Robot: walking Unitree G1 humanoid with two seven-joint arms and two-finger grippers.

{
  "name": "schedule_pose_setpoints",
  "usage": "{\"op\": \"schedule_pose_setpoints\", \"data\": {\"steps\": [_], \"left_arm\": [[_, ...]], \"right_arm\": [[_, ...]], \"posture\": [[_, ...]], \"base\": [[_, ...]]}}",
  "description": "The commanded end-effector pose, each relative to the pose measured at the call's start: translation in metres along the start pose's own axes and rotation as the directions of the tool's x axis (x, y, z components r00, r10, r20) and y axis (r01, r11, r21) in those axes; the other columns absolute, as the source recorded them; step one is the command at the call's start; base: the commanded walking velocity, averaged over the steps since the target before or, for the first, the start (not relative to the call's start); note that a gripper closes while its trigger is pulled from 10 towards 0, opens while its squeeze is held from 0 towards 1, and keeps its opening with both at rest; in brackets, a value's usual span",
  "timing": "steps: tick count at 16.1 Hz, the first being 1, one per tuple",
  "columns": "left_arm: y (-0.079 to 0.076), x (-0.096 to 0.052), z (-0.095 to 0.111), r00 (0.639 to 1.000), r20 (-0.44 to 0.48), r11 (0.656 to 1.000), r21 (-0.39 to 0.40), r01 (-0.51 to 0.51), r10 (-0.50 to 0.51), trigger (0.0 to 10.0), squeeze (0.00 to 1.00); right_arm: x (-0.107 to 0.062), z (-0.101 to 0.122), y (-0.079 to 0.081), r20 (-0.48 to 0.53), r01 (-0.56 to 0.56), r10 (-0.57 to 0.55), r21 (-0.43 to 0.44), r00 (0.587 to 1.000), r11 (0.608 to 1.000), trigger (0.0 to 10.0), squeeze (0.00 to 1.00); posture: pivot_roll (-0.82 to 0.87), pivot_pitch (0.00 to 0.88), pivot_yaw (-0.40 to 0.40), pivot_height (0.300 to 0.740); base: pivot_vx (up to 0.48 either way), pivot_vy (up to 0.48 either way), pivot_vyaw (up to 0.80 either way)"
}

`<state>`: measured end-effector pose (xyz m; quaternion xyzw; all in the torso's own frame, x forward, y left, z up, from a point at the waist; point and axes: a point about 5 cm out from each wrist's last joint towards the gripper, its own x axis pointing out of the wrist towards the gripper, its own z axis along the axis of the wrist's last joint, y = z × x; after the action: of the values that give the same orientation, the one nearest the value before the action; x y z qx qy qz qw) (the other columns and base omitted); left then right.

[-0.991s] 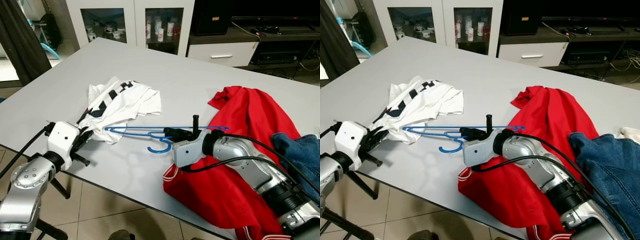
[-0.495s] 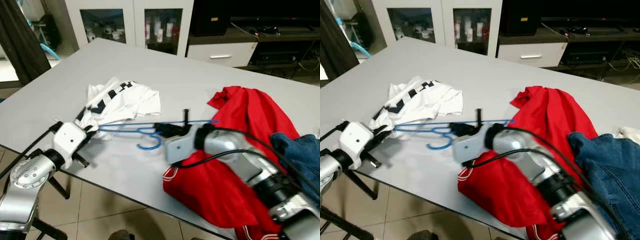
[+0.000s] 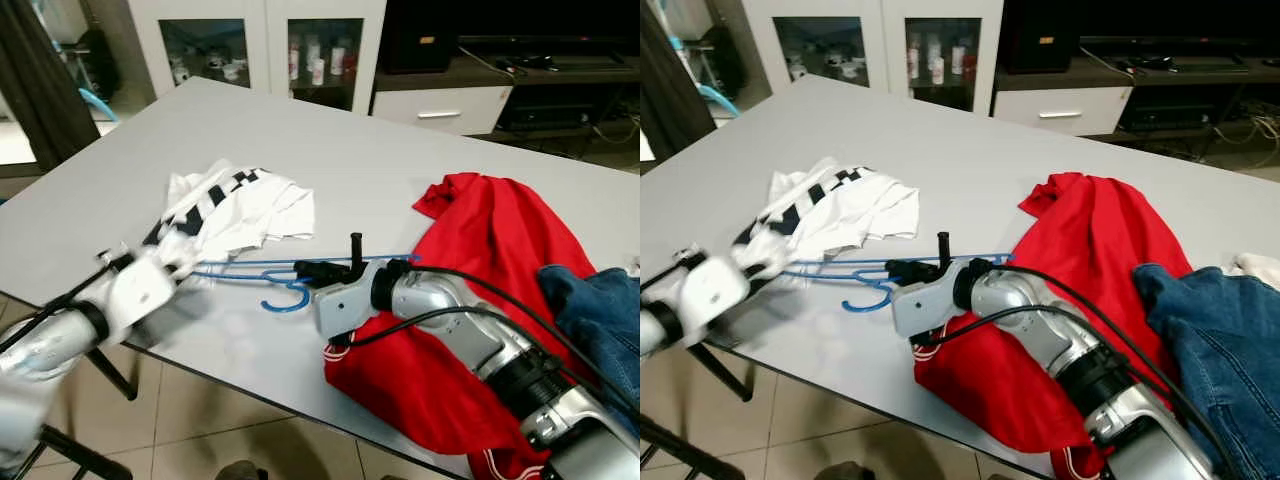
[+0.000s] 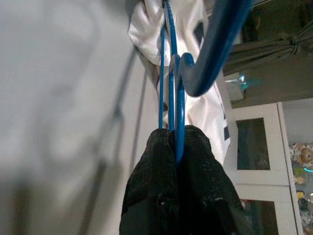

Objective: Hang hanger

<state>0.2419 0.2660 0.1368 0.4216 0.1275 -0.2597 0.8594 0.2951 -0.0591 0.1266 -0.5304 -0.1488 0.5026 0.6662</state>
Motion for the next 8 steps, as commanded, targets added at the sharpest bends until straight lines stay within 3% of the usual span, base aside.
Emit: {"op": "schedule_pose_setpoints", "data": {"steps": [1,2,4,6,8], "left_arm": [[0.002,-0.004,-0.004,0.999,-0.048,0.998,0.05,0.028,-0.026,10.0,0.0],[0.009,-0.015,-0.015,0.986,-0.163,0.988,0.143,0.062,-0.039,10.0,0.0],[0.023,-0.026,-0.022,0.968,-0.252,0.974,0.216,0.064,-0.007,10.0,0.0],[0.039,-0.024,-0.009,0.982,-0.163,0.983,0.175,-0.061,0.09,10.0,0.0],[0.036,-0.018,-0.006,0.988,-0.11,0.99,0.1,-0.102,0.113,10.0,0.0]], "right_arm": [[-0.002,-0.001,-0.009,0.013,0.005,-0.005,-0.007,1.0,1.0,10.0,0.0],[-0.005,0.001,-0.005,0.05,-0.024,0.024,0.0,0.998,1.0,10.0,0.0],[-0.003,0.004,-0.005,0.077,-0.012,0.012,-0.003,0.997,1.0,10.0,0.0],[0.01,0.014,-0.007,0.104,0.023,-0.025,0.025,0.994,0.999,10.0,0.0],[0.016,0.017,-0.007,0.107,0.029,-0.031,0.026,0.994,0.999,10.0,0.0]], "posture": [[0.07,0.0,-0.011,0.74],[0.08,0.0,-0.015,0.74],[0.08,0.0,-0.013,0.74],[0.09,0.0,-0.013,0.74],[0.09,0.0,-0.01,0.74]], "base": [[0.0,0.0,0.0],[0.0,0.0,0.0],[0.0,0.0,0.0],[0.0,0.0,0.0],[0.0,0.0,0.0]]}}
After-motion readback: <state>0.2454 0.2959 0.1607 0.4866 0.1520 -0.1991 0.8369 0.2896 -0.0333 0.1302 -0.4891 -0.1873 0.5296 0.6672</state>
